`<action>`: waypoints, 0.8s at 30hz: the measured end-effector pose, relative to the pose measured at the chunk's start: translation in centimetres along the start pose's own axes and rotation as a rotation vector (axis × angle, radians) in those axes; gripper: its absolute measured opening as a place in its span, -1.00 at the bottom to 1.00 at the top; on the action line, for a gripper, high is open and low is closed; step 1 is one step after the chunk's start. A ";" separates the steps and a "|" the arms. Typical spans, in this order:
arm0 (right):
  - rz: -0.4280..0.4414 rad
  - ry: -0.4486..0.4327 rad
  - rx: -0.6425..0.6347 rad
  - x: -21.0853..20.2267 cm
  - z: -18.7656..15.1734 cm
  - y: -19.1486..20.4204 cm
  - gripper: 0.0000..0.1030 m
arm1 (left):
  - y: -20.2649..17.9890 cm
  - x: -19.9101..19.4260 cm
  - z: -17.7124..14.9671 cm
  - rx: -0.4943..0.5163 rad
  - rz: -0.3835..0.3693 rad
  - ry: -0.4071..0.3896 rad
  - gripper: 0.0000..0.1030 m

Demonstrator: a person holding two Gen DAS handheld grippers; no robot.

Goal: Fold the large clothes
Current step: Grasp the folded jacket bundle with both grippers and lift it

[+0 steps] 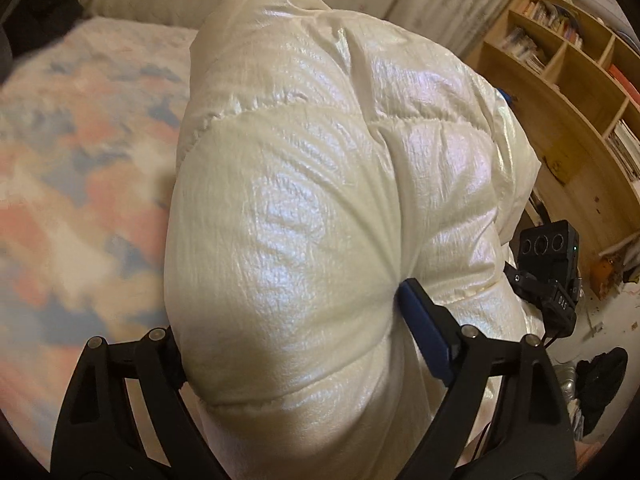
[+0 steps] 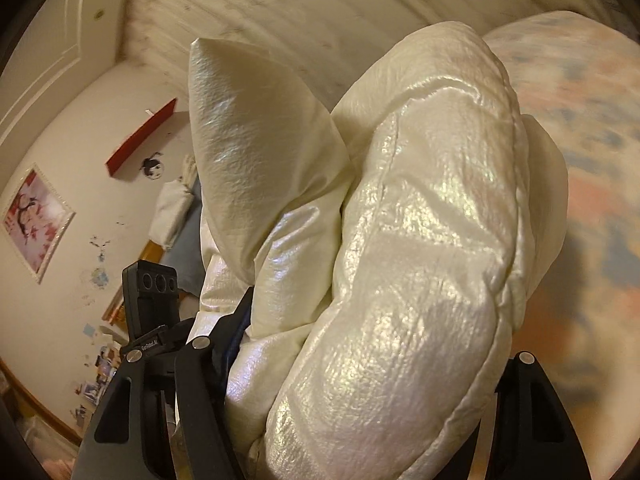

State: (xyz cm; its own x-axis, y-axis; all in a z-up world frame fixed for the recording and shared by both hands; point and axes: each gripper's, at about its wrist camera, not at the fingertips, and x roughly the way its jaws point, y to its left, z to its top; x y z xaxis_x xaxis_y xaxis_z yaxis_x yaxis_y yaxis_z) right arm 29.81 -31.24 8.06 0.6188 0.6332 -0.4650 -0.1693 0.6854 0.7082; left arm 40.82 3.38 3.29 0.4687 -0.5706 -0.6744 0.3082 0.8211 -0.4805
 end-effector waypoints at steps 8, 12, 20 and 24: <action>0.070 0.003 0.011 17.0 3.5 2.5 0.32 | 14.7 -1.1 9.1 -0.004 0.070 0.018 0.68; 0.079 0.015 0.042 23.7 3.9 0.5 0.32 | 22.4 -0.7 10.7 -0.002 0.085 0.038 0.68; 0.016 0.069 0.105 30.3 0.3 -6.7 0.52 | 33.2 8.7 9.1 -0.134 0.065 0.028 0.89; 0.007 0.063 0.065 30.1 0.7 -8.4 0.73 | 33.3 7.7 8.0 -0.133 0.049 -0.017 0.90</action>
State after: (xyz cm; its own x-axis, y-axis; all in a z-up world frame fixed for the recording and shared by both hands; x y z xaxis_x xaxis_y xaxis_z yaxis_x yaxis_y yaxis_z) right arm 50.35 -18.18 -11.52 0.5680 0.6607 -0.4908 -0.1222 0.6574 0.7436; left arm 61.27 26.50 -13.40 0.4945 -0.5283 -0.6902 0.1726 0.8379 -0.5178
